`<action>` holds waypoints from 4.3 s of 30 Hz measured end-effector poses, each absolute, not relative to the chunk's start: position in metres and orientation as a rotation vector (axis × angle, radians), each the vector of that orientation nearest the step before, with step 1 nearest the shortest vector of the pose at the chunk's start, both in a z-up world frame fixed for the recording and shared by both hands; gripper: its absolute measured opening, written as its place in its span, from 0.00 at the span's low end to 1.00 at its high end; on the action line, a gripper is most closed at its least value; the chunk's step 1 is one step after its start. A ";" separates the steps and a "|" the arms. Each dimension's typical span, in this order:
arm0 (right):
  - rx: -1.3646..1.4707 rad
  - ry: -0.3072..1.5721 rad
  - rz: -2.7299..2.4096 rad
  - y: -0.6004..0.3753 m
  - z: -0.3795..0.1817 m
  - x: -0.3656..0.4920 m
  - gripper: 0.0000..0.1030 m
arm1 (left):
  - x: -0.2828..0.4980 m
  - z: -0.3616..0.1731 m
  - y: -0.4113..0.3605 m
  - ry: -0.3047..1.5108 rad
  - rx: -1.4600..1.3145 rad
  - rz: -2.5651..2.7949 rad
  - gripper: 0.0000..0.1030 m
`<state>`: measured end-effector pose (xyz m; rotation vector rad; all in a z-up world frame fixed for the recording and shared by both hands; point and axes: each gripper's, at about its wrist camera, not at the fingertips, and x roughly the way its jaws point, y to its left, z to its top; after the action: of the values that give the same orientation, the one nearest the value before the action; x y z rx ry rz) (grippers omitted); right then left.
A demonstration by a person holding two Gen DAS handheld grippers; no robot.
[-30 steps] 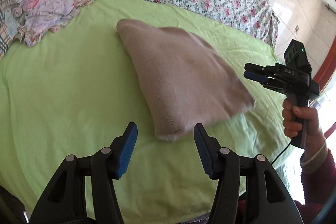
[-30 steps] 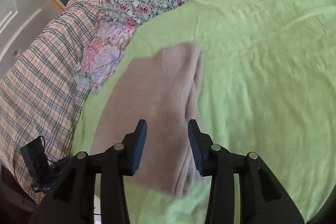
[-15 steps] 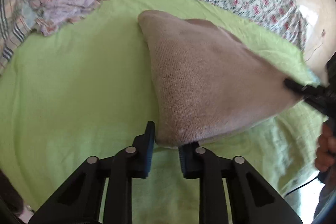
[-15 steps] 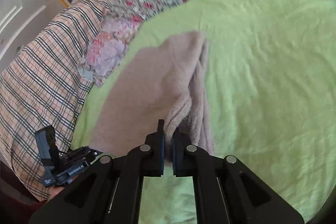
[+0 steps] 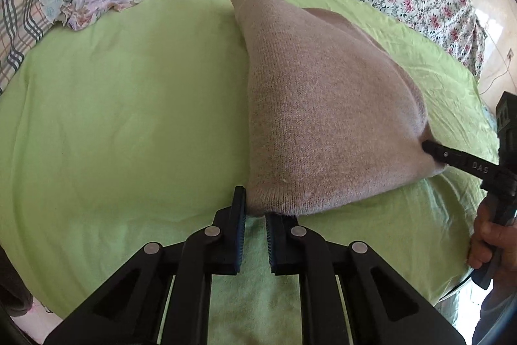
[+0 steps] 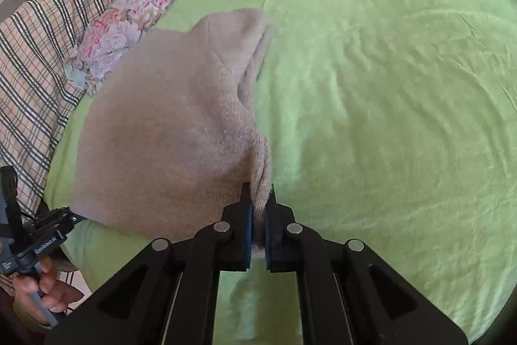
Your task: Fold small clothes
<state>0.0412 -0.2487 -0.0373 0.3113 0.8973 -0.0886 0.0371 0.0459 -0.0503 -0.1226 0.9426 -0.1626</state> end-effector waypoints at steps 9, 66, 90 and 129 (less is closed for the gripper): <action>0.417 0.904 -0.044 -0.262 -0.018 0.029 0.20 | 0.016 -0.034 0.074 0.948 -0.167 -0.299 0.14; 0.526 0.759 -0.050 -0.329 0.008 0.213 0.08 | 0.066 -0.035 0.030 0.937 -0.206 -0.533 0.15; 0.428 0.868 -0.069 -0.266 -0.036 0.057 0.07 | 0.055 -0.043 0.030 0.947 -0.178 -0.508 0.18; 0.391 0.837 -0.030 -0.203 -0.019 -0.029 0.47 | 0.001 -0.026 0.085 0.933 -0.220 -0.347 0.62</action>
<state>-0.0295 -0.2027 -0.0185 0.3914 0.8372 -0.0303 0.0009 0.0854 -0.0261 -0.2202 0.9334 -0.3468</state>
